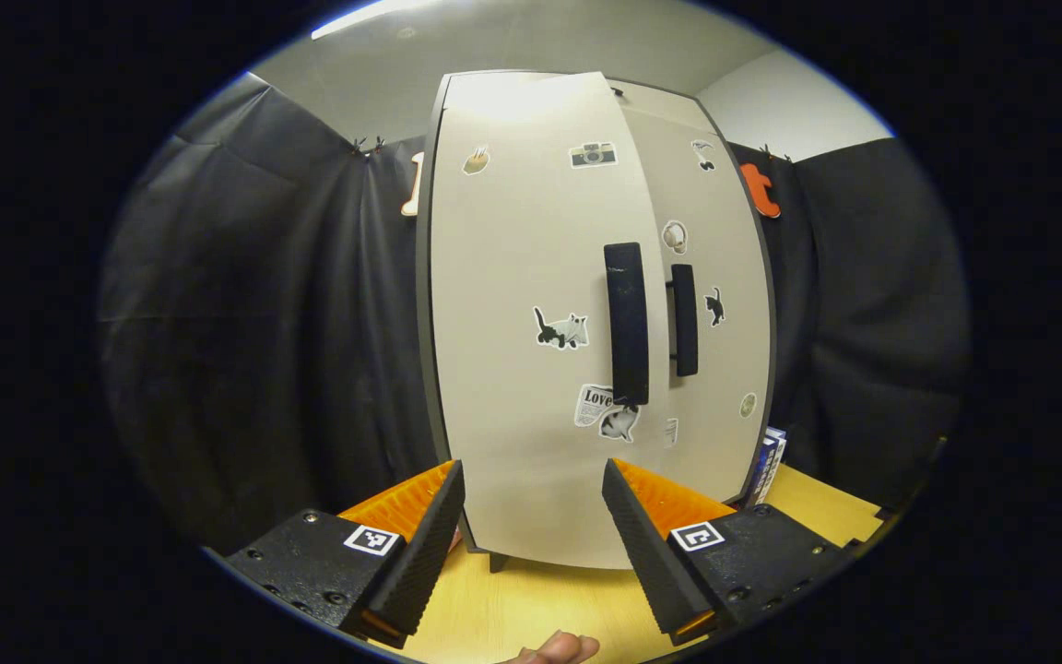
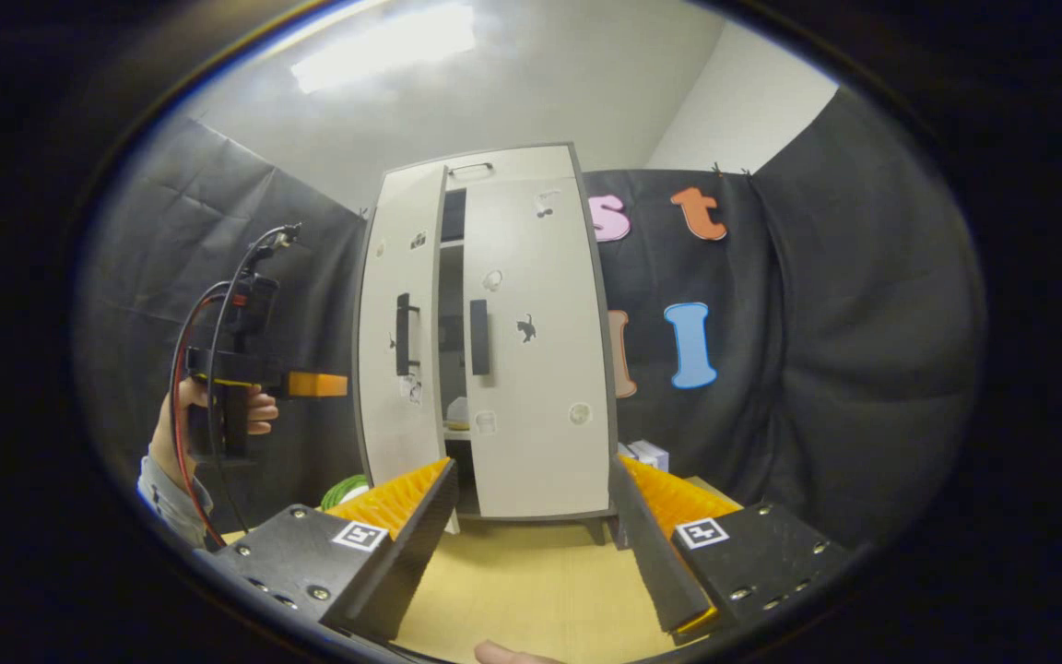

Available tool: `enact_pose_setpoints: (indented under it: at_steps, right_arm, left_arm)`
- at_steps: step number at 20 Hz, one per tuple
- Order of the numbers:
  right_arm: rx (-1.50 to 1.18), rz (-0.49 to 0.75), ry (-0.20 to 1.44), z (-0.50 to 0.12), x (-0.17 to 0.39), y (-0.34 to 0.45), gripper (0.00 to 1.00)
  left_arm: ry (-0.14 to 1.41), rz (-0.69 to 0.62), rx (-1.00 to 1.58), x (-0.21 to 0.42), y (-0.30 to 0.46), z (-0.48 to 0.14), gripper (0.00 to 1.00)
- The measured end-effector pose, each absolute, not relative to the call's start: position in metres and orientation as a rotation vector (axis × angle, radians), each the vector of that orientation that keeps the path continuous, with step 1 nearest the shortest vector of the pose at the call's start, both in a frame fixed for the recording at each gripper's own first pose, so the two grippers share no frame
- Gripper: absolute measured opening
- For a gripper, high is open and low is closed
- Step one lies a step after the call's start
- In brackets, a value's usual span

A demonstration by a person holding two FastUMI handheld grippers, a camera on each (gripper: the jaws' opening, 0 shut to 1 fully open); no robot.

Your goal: Grab one shoe with the right hand and put it into the shoe cabinet, grab the other shoe with the left hand and put it into the shoe cabinet; then close the right door with the right hand and the left door with the left hand.

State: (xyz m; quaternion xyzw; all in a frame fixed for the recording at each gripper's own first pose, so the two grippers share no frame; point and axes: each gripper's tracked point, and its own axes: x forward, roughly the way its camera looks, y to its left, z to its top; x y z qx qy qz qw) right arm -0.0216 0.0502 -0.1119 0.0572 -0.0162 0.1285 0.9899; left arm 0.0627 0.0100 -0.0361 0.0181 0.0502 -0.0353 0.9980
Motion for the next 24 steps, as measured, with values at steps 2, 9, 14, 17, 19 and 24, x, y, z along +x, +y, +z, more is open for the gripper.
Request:
enact_pose_setpoints:
  at_steps: [2, 9, 14, 17, 19, 24]
  right_arm:
    - [0.110, 0.258, -0.042, -0.109, -0.023, 0.049, 0.98]
    - [0.128, 0.269, -0.041, -0.110, -0.022, 0.056, 0.98]
    - [0.110, 0.265, -0.031, -0.110, -0.019, 0.062, 0.98]
    - [0.123, 0.282, -0.033, -0.107, -0.022, 0.071, 0.98]
    - [0.113, 0.294, -0.040, -0.103, -0.025, 0.076, 0.98]
    - [0.099, 0.285, -0.078, -0.093, -0.029, 0.079, 0.98]
  left_arm:
    - [0.103, -0.062, 0.039, 0.057, 0.009, -0.041, 0.92]
    - [0.153, -0.081, 0.019, 0.028, 0.003, -0.067, 0.92]
    - [0.150, -0.072, -0.028, -0.008, 0.005, -0.082, 0.92]
    - [0.138, -0.091, -0.059, -0.030, -0.003, -0.081, 0.92]
    - [0.110, -0.102, -0.042, -0.043, -0.007, -0.072, 0.91]
    - [0.003, -0.129, -0.060, -0.077, -0.018, -0.039, 0.92]
